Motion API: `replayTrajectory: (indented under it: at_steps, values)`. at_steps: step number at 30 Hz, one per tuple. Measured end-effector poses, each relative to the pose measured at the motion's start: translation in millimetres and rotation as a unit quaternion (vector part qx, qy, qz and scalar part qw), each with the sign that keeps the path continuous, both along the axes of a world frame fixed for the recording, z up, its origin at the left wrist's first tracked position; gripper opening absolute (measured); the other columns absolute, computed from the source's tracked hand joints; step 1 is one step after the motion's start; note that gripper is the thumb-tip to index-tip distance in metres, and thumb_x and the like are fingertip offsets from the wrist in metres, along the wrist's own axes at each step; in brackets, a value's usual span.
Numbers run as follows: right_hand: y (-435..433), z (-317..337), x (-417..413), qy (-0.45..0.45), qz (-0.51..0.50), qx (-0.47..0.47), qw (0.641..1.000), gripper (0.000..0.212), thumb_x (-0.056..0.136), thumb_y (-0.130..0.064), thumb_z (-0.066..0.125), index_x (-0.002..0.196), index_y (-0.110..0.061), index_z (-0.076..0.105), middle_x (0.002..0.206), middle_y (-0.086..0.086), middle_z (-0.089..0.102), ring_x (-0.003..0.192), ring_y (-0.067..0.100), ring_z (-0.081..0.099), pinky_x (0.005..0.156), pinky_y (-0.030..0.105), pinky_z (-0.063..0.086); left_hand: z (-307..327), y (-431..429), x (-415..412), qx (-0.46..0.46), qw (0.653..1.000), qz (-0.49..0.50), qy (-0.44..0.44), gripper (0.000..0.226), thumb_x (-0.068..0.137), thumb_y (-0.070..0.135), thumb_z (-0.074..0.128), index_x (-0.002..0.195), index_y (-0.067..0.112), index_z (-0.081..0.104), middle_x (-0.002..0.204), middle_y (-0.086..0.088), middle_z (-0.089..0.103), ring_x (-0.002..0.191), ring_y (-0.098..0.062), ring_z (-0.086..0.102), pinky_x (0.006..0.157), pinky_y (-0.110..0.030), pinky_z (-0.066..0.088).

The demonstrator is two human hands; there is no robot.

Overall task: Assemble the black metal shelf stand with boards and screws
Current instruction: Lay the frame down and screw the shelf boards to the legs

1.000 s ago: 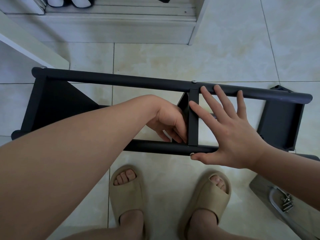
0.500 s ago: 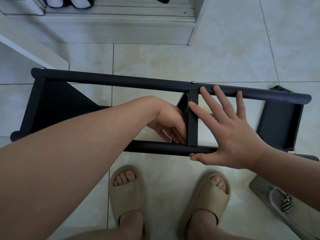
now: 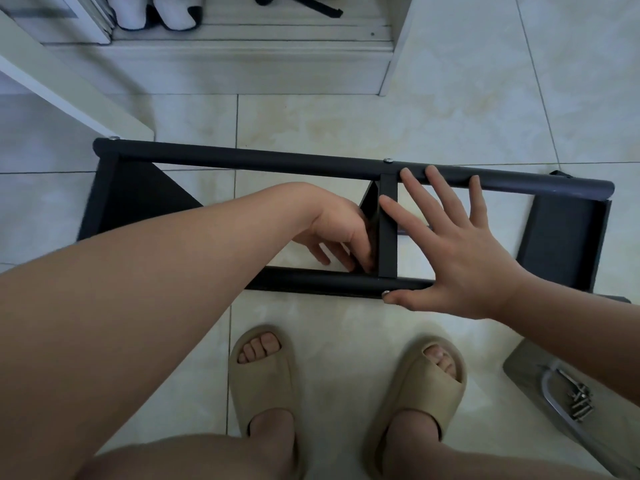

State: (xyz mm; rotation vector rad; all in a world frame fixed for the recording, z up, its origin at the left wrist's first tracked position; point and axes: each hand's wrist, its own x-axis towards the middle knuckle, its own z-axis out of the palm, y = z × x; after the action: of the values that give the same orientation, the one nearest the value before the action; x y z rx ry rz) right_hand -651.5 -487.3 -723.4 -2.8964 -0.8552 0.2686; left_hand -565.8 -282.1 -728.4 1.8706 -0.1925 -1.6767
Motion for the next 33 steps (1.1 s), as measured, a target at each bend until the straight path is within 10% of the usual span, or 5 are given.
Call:
replayTrajectory:
  at_steps: [6,10,21,33]
  values:
    - [3.9,7.4,-0.4,0.052,-0.035,-0.04,0.997,0.113,0.067,-0.095,0.024,0.159,-0.037,-0.009,0.167,-0.004,-0.021,0.151,0.022,-0.028,0.118,0.064,-0.015,45.1,16.1,-24.5,0.104,0.984,-0.039,-0.142,0.018,0.095,0.043,0.061,0.101,0.029,0.069,0.099,0.013,0.071,0.1,-0.012,0.065,0.097,-0.04,0.05]
    - [9.7,21.8,-4.6,0.173,-0.111,-0.021,0.978,0.104,0.07,-0.091,0.033,0.149,-0.054,-0.023,0.17,-0.007,0.001,0.155,0.016,-0.015,0.12,0.057,-0.016,75.6,28.5,-51.9,0.104,0.971,-0.059,-0.21,0.045,0.086,0.051,0.071,0.126,0.032,0.063,0.119,0.011,0.058,0.117,-0.016,0.054,0.106,-0.041,0.041]
    - [2.4,83.5,-45.0,0.256,-0.135,-0.068,0.955,0.081,0.095,-0.06,0.054,0.16,-0.039,0.011,0.164,-0.009,0.025,0.147,0.022,0.032,0.118,0.045,0.029,82.5,14.0,-95.3,0.211,0.883,-0.092,-0.41,0.025,0.093,0.022,0.065,0.117,0.017,0.06,0.105,-0.005,0.061,0.095,-0.026,0.062,0.083,-0.039,0.052]
    - [9.7,66.2,-34.6,0.179,-0.201,-0.085,0.959,0.074,0.093,-0.077,0.024,0.155,-0.051,-0.008,0.169,-0.009,-0.012,0.155,0.024,-0.013,0.119,0.066,-0.005,65.1,27.6,-75.5,0.143,0.845,-0.008,-0.515,0.024,0.098,0.022,0.057,0.121,0.026,0.056,0.118,-0.002,0.054,0.109,-0.028,0.056,0.098,-0.052,0.043]
